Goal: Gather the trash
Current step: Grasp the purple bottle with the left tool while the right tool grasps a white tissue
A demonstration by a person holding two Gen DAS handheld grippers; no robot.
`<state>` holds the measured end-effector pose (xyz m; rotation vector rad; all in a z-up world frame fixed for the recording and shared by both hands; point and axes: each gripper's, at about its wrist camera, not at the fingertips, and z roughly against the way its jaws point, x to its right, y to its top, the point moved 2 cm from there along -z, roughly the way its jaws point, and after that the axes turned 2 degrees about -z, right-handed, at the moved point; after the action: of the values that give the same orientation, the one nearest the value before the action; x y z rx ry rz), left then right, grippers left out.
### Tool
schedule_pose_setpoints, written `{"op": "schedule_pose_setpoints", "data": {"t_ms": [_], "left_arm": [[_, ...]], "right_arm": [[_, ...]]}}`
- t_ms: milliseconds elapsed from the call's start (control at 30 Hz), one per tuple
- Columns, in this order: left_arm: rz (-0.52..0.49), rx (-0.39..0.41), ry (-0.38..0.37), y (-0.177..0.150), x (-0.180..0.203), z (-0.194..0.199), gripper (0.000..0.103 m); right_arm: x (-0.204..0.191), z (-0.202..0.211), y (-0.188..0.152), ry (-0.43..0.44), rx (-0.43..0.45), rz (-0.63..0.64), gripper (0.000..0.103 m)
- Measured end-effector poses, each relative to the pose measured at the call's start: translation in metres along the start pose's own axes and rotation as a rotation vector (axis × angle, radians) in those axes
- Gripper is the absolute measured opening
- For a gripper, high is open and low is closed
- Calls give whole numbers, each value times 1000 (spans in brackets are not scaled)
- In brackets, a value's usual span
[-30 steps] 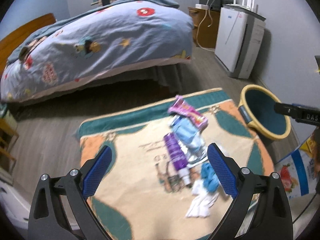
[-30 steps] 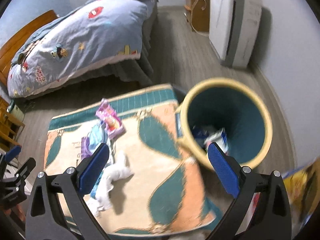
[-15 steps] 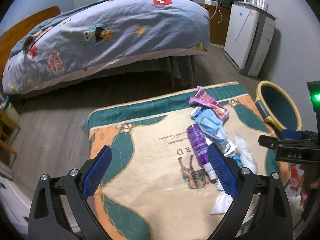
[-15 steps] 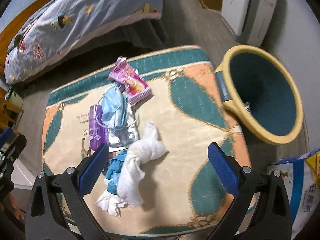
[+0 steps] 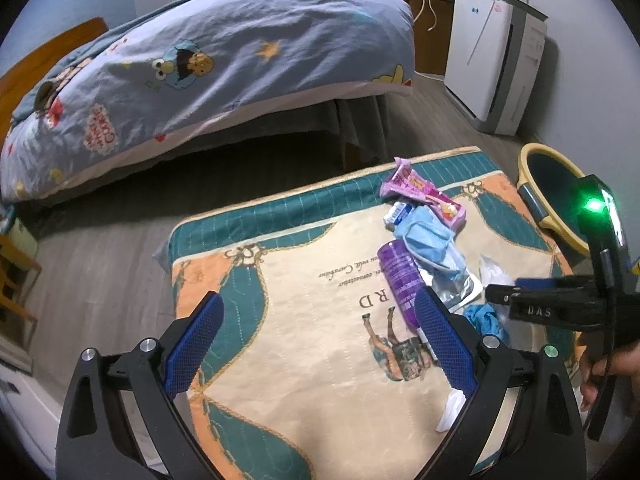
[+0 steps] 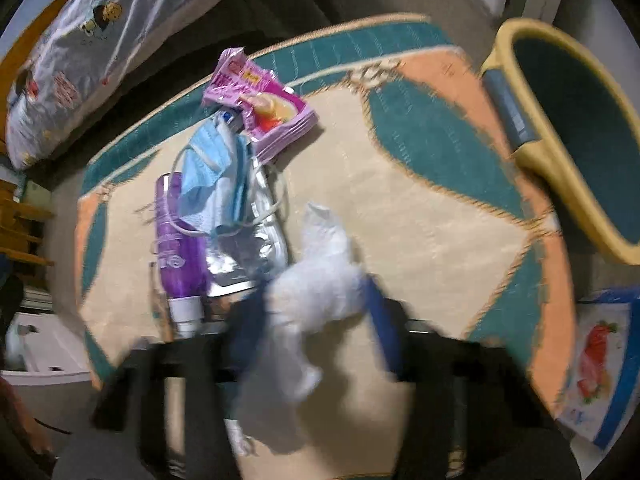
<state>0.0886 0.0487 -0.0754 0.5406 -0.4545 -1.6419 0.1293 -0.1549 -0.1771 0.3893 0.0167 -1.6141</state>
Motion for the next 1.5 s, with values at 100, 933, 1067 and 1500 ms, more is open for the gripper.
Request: {"op": "schedule_pose_setpoints", "data": {"t_ms": [100, 933, 1067, 1500], "left_arm": [[-1, -12, -13, 1, 5, -5, 95], [7, -197, -107, 1, 76, -101, 67], [24, -214, -98, -3, 81, -116, 45], [18, -173, -113, -1, 70, -106, 36]], "right_arm": [[3, 13, 4, 13, 17, 8, 26], [43, 90, 58, 70, 119, 110, 23], [49, 92, 61, 71, 125, 109, 23], [50, 89, 65, 76, 126, 106, 23]]}}
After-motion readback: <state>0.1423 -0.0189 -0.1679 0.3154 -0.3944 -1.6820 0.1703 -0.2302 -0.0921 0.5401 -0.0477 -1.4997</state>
